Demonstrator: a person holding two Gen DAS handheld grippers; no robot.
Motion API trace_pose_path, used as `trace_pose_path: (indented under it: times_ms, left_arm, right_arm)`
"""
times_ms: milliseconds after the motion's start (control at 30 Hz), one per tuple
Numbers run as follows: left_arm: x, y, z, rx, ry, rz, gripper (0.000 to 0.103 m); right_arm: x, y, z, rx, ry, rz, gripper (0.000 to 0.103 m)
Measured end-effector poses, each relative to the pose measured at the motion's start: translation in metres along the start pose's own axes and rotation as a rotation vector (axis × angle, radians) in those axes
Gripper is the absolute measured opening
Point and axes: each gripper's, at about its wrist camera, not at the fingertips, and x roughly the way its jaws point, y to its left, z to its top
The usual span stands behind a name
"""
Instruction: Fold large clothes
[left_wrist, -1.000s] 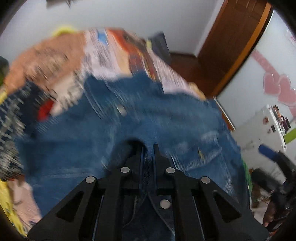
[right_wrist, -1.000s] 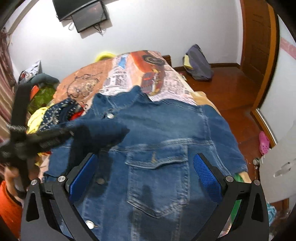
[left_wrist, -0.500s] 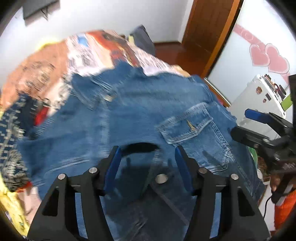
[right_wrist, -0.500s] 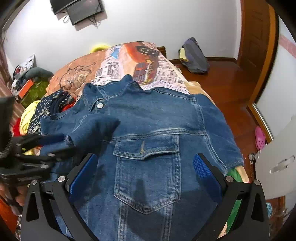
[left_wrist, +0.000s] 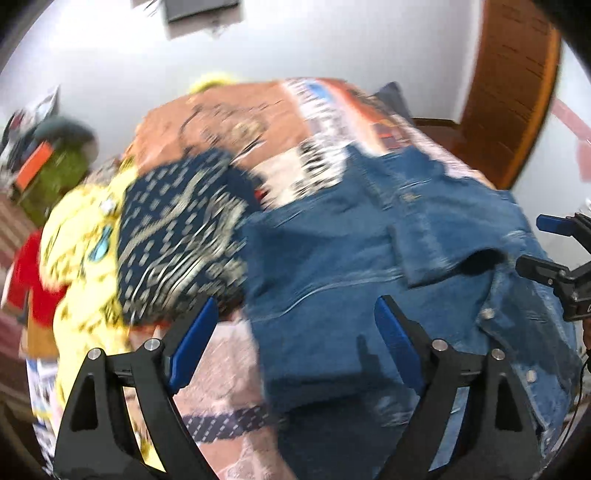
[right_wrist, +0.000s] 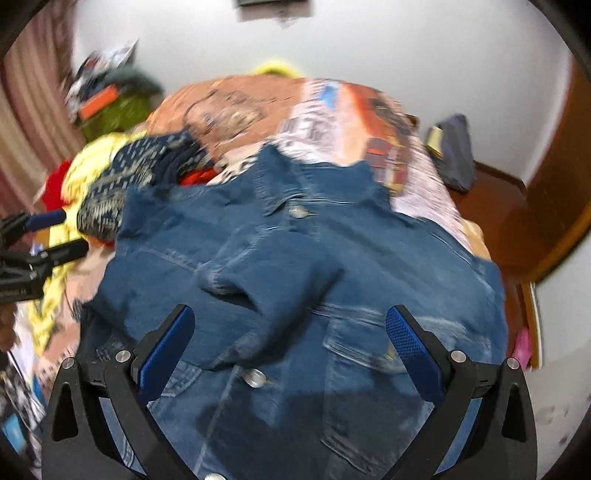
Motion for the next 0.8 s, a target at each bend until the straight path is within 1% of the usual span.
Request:
trace_pose_path:
  times_ms: [67, 133, 200, 300, 333, 400, 433, 467, 533, 600, 633, 667, 700, 767, 800]
  left_arm:
    - [0.006, 0.018, -0.011, -0.046, 0.020, 0.003, 0.087]
    - [0.011, 0.026, -0.021, -0.078, 0.039, 0.004, 0.087]
    - [0.017, 0.035, -0.031, -0.104, 0.055, 0.002, 0.087]
    - [0.024, 0.043, -0.043, -0.121, 0.075, 0.013, 0.087]
    - [0.027, 0.044, -0.047, -0.123, 0.084, 0.019, 0.087]
    - [0.031, 0.046, -0.053, -0.128, 0.098, 0.023, 0.087]
    - [0.033, 0.047, -0.055, -0.129, 0.103, 0.021, 0.087]
    - [0.034, 0.047, -0.057, -0.131, 0.105, 0.021, 0.087]
    - [0.037, 0.047, -0.059, -0.134, 0.110, 0.022, 0.087]
    - [0.039, 0.048, -0.060, -0.136, 0.115, 0.023, 0.087]
    - [0.041, 0.048, -0.059, -0.135, 0.116, 0.025, 0.087]
    - [0.041, 0.047, -0.058, -0.134, 0.117, 0.028, 0.087]
    - [0.041, 0.046, -0.057, -0.130, 0.115, 0.034, 0.087]
    - [0.041, 0.045, -0.053, -0.123, 0.111, 0.040, 0.087]
    - [0.040, 0.044, -0.051, -0.120, 0.109, 0.043, 0.087]
  right_arm:
    - [0.018, 0.017, 0.005, -0.075, 0.035, -0.024, 0.103]
    - [0.037, 0.028, 0.008, -0.153, 0.085, -0.060, 0.103]
    - [0.058, 0.042, 0.010, -0.258, 0.122, -0.114, 0.102]
    - [0.079, 0.053, 0.011, -0.367, 0.160, -0.189, 0.101]
    - [0.084, 0.054, 0.012, -0.387, 0.170, -0.202, 0.101]
    - [0.097, 0.056, 0.015, -0.427, 0.183, -0.254, 0.099]
    - [0.099, 0.057, 0.017, -0.438, 0.187, -0.265, 0.097]
    - [0.102, 0.057, 0.019, -0.447, 0.186, -0.271, 0.090]
    - [0.107, 0.058, 0.022, -0.454, 0.195, -0.264, 0.082]
    - [0.107, 0.059, 0.026, -0.452, 0.188, -0.239, 0.071]
    - [0.106, 0.061, 0.026, -0.450, 0.180, -0.226, 0.055]
    - [0.103, 0.062, 0.027, -0.444, 0.170, -0.208, 0.041]
    - [0.099, 0.063, 0.029, -0.439, 0.160, -0.201, 0.037]
    - [0.090, 0.064, 0.031, -0.435, 0.119, -0.184, 0.023]
    - [0.082, 0.063, 0.033, -0.430, 0.095, -0.181, 0.022]
